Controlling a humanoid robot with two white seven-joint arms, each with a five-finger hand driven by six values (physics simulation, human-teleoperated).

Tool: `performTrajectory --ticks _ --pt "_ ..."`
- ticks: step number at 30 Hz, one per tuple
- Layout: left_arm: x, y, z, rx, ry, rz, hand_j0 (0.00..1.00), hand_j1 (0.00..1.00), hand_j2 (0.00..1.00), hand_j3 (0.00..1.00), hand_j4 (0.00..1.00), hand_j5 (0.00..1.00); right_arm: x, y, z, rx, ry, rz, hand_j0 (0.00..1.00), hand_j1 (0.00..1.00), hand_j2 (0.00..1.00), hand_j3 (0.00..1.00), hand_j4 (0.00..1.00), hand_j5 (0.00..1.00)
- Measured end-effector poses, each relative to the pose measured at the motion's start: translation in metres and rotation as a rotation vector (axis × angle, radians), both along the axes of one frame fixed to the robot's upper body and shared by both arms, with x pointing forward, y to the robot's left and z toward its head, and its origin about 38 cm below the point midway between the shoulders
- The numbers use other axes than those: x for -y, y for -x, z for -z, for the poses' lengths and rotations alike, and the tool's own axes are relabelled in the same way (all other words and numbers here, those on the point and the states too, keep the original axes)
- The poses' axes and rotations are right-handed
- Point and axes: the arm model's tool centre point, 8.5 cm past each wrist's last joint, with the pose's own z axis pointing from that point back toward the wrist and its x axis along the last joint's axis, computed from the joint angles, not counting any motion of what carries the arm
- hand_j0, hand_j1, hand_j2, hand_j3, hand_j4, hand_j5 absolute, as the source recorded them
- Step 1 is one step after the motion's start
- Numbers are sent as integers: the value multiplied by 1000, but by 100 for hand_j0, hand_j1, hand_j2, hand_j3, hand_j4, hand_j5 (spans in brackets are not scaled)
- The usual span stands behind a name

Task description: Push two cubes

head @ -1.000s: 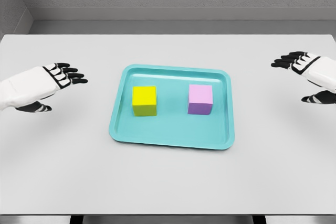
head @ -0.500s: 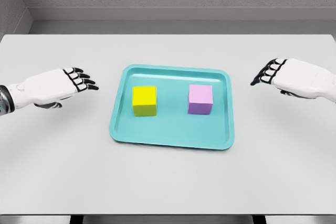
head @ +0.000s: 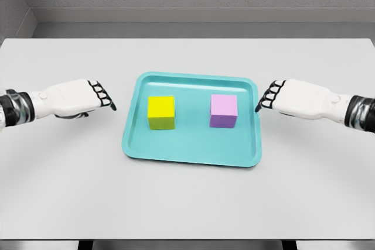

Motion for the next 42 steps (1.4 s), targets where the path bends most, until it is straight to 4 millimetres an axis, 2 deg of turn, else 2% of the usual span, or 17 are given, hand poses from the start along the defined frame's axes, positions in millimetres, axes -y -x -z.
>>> performTrajectory --ticks 6,9,11,15,22,28,42 --pt "7 -5 -8 21 4 17 73 73 73 73 73 73 -4 -9 11 -7 25 9 72 72 72 72 72 72" --pt "16 -7 -9 25 18 32 74 74 74 74 74 74 -4 -16 6 12 42 10 72 72 72 72 72 72" --pt "23 -10 -12 34 25 43 74 74 74 74 74 74 -8 -20 10 9 49 10 72 72 72 72 72 72" --pt "36 -10 -6 15 27 65 74 74 74 74 74 74 -12 -21 23 -15 60 8 72 72 72 72 72 72" --pt "51 -8 1 -2 41 91 74 74 74 74 74 74 -14 -26 22 -5 76 7 72 72 72 72 72 72" --pt "56 -7 2 -3 49 101 74 74 74 74 74 74 -21 -29 17 -1 96 -7 72 72 72 72 72 72" --pt "65 -5 0 2 65 119 74 74 74 74 74 74 -41 -29 27 -20 120 -49 72 72 72 72 72 72"
